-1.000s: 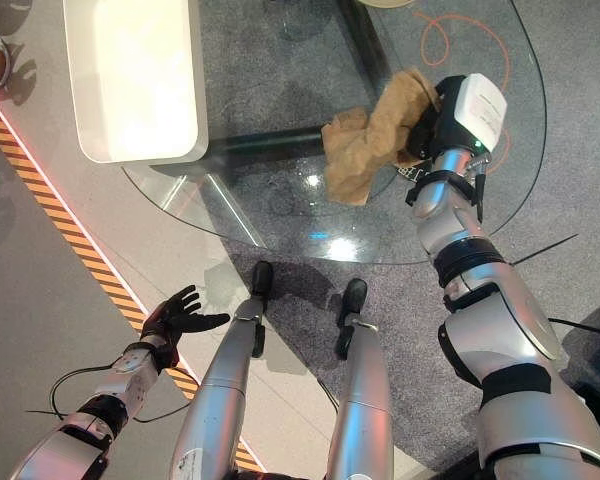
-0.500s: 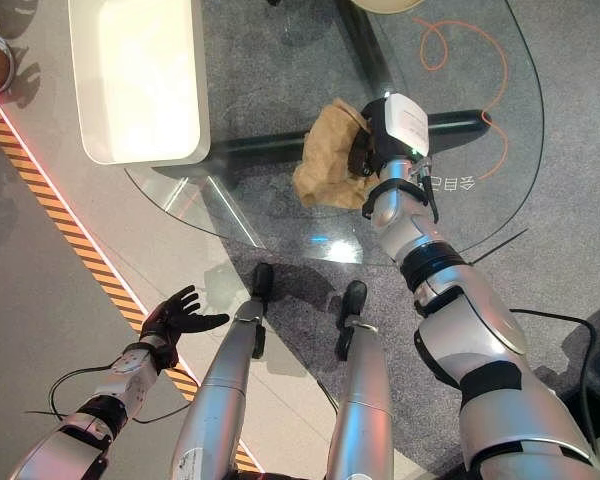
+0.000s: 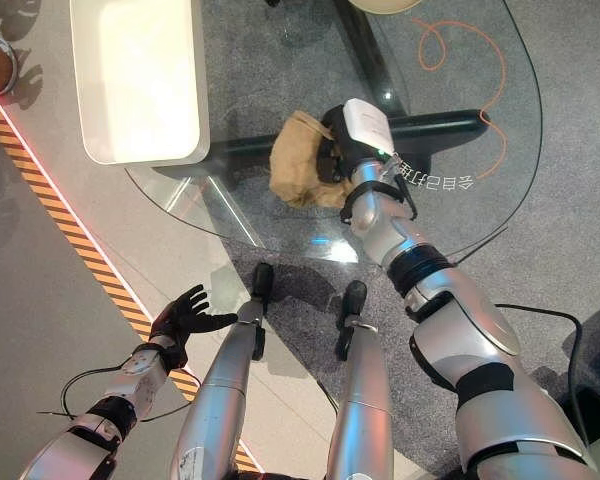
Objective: Wipe the table with a cloth and put it in the basket.
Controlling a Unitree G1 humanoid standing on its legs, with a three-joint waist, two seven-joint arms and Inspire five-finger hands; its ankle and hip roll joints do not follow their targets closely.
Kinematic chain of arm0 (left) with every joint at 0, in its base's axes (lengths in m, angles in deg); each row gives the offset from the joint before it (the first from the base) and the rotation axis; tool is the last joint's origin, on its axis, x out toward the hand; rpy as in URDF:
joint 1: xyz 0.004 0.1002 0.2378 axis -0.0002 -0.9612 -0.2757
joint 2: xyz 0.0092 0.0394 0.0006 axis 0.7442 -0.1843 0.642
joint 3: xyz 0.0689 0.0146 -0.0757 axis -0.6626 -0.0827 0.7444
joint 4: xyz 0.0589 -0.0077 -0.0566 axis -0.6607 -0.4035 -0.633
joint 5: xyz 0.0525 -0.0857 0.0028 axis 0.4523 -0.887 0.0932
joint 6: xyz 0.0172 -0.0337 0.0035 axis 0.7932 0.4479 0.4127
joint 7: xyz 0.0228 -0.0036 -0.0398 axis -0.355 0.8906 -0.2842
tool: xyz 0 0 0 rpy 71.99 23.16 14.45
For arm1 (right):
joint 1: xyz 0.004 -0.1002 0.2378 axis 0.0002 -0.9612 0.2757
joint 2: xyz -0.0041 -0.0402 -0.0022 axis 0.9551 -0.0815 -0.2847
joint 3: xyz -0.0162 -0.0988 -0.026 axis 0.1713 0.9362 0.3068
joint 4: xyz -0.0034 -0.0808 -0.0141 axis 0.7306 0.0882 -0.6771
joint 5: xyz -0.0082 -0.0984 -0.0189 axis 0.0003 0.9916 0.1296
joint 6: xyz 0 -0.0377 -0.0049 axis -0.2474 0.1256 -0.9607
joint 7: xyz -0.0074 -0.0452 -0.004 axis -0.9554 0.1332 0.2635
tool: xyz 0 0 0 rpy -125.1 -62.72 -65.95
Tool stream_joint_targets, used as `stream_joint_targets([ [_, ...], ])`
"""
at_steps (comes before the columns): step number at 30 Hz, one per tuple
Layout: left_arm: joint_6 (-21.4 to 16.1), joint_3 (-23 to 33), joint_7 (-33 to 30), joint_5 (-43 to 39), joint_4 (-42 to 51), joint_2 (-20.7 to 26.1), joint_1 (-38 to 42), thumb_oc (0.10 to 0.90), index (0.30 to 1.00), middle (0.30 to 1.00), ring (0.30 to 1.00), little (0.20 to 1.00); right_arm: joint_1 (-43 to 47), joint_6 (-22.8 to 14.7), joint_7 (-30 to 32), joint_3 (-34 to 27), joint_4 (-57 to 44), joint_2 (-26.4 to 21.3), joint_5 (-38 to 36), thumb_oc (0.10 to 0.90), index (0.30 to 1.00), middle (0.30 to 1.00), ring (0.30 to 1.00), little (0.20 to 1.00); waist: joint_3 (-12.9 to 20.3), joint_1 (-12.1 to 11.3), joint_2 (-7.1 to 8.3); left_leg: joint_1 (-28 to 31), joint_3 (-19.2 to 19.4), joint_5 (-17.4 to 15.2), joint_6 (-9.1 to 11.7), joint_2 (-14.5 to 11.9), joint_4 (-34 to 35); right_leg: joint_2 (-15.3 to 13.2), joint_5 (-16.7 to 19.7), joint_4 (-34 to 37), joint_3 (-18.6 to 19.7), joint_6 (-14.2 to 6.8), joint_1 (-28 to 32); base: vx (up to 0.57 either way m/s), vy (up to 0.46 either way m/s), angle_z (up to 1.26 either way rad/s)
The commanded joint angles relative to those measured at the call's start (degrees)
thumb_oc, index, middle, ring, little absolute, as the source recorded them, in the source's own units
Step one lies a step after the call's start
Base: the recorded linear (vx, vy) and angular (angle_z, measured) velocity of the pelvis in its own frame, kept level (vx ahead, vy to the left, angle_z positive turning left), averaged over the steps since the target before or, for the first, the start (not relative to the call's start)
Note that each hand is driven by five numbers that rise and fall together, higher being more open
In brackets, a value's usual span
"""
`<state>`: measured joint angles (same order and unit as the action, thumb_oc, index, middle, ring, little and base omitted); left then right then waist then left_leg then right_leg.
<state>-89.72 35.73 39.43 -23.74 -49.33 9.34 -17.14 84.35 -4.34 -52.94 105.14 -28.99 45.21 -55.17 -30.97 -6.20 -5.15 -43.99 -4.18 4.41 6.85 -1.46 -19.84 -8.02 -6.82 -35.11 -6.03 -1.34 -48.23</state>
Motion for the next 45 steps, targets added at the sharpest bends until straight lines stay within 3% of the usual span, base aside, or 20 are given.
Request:
stream_joint_targets([
  [1,-1.8,0.3,-1.5,2.3,0.5,-1.2,-1.7,0.8,0.9,0.9,0.9,0.9,2.3,-5.0,-2.0,2.0,-10.2,2.8,0.5,0.1,0.3,0.3,0.3,0.2,1.2,-0.3,-1.87,1.6,5.3,-4.1,-5.6,4.8,-2.8,2.7,1.6,4.6,-5.6,1.4,2.7,0.0,0.0,0.0],
  [25,-1.4,1.6,-2.4,3.8,1.6,-2.3,-2.9,0.8,0.9,0.9,0.9,0.9,-1.7,-7.4,-11.6,3.3,-30.9,8.0,0.7,0.1,0.3,0.3,0.3,0.2,1.2,0.2,-1.32,1.3,6.0,-3.4,-5.6,4.7,-2.7,3.0,2.0,5.1,-4.9,1.4,2.2,0.0,0.0,0.0],
  [29,-0.8,1.5,-2.6,3.4,1.8,-2.1,-2.4,0.8,0.9,0.9,0.9,0.9,-1.9,-4.7,-11.0,3.6,-33.4,7.8,3.7,0.1,0.3,0.3,0.3,0.2,1.2,0.4,-1.23,1.1,6.0,-3.4,-5.6,4.7,-3.2,3.1,2.1,4.7,-4.7,1.2,1.9,0.0,0.0,0.0],
  [37,-1.2,1.1,-2.3,3.0,0.6,-1.9,-2.0,0.8,0.9,0.9,0.9,0.9,-1.9,0.0,-4.4,4.8,-22.9,5.9,10.3,0.1,0.3,0.3,0.3,0.2,1.2,0.2,-1.45,1.2,5.8,-3.4,-5.7,4.8,-3.0,2.7,2.2,5.0,-4.8,1.2,2.2,0.0,0.0,0.0],
  [45,-1.8,-0.8,-1.7,1.9,-0.5,-1.5,-0.6,0.8,0.9,0.9,0.9,0.9,2.8,1.0,1.2,4.2,-3.4,1.9,7.2,0.1,0.3,0.3,0.3,0.2,1.2,-0.7,-2.07,1.1,5.4,-3.7,-5.6,4.7,-3.2,1.9,2.6,4.8,-5.6,1.1,2.3,0.0,0.0,0.0],
])
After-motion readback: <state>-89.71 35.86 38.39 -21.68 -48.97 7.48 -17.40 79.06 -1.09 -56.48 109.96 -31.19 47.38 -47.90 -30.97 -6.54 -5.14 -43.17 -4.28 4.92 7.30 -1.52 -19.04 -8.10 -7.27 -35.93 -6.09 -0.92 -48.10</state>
